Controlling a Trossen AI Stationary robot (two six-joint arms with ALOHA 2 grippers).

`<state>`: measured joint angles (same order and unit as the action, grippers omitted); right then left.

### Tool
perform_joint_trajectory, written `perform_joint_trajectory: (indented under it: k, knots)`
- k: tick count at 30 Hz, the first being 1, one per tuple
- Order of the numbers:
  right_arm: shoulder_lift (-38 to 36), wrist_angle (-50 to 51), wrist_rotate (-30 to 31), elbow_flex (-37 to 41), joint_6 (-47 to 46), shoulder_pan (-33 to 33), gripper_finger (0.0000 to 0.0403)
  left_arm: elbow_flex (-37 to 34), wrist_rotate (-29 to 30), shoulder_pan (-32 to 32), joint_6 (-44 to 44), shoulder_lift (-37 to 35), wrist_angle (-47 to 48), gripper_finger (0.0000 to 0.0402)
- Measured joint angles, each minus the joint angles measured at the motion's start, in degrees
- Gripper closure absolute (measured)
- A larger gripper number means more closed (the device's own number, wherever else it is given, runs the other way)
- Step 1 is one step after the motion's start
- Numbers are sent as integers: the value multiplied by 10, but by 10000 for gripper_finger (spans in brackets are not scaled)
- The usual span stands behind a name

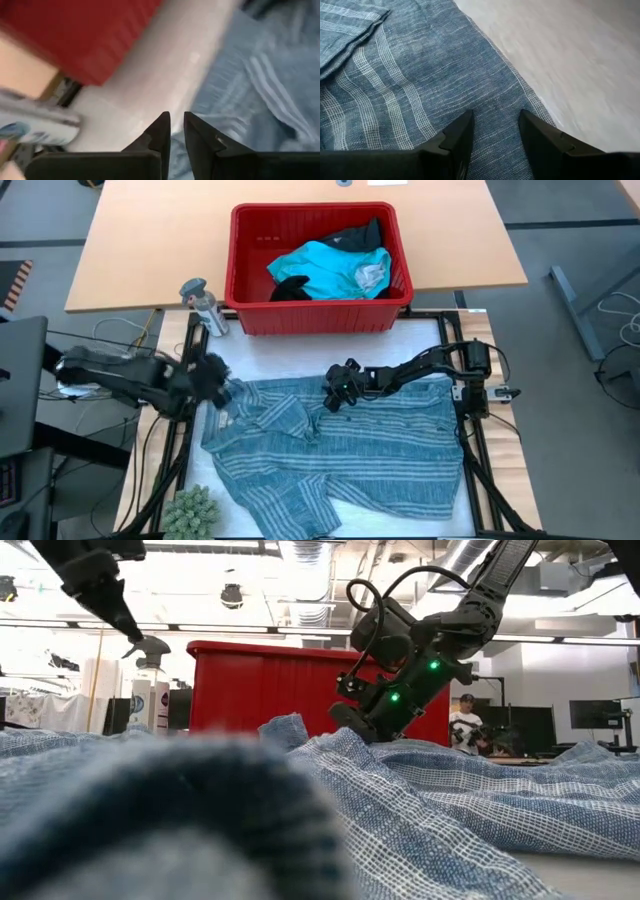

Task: Fold Laundry from Bin
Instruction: Fold the patterned blue shirt

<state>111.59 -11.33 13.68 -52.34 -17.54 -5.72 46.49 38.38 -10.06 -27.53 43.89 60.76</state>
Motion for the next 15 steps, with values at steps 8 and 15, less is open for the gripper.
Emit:
perform_joint_trajectory:
  k: [8, 15]
  knots:
    - [0, 0, -14, 0, 1, 0, 216, 26, -187, 210, 148, 28, -48, 349]
    - [0, -1, -17, 0, 1, 0, 216, 26, -265, 380, 3, 164, -64, 349]
